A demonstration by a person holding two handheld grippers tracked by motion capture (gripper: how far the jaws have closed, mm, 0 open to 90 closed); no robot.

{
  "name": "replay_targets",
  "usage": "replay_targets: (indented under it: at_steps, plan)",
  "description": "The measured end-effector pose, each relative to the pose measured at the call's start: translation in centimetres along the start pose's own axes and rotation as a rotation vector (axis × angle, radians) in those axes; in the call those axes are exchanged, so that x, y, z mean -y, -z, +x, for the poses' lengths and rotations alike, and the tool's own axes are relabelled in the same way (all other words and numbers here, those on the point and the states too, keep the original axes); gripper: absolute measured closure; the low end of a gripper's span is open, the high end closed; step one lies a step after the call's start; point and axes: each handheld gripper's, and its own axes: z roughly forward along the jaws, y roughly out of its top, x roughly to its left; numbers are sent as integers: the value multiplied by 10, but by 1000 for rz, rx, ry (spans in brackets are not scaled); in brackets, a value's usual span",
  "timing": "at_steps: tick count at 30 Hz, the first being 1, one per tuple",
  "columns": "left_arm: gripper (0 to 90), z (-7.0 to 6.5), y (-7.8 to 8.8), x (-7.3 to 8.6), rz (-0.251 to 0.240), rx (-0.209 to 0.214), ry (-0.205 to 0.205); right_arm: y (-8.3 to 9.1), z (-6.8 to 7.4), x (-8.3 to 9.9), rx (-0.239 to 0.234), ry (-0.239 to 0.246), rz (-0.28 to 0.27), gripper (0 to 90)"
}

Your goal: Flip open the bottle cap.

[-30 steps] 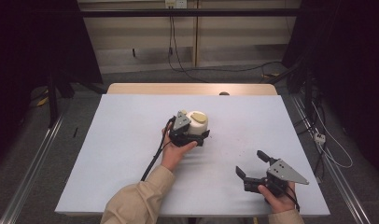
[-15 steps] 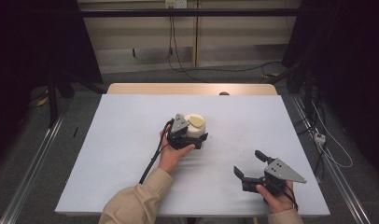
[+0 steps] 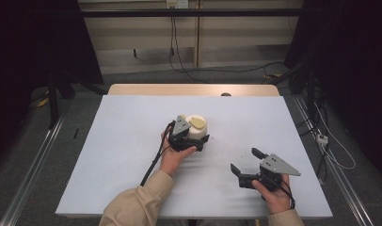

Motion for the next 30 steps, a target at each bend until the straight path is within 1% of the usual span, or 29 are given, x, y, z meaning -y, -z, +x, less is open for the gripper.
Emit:
replay_targets:
  at_steps: [1,3,10,15,18,21,27,29,30]
  plan:
    - [46,0,0,0,1,1,-3,-1,0,-1,2,5,4,32]
    - [46,0,0,0,1,-1,-3,-3,0,-3,0,1,9,33]
    - [47,0,0,0,0,-3,-4,-9,-4,-5,-2,-35,23,36]
    - [47,0,0,0,0,-3,-5,-17,-1,-11,-13,-19,31,44]
    - [48,0,0,0,-1,-2,-5,-23,2,-14,-15,-24,41,48]
    - [48,0,0,0,-1,-2,-4,-30,4,-17,-17,-19,46,61]
    - [48,0,0,0,1,-4,-4,-37,6,-26,-17,-38,33,96]
    - [48,-1,0,0,0,-4,-4,-39,5,-28,-10,-35,34,104]
    - [48,-1,0,0,1,-4,-5,-40,5,-29,-16,-39,37,109]
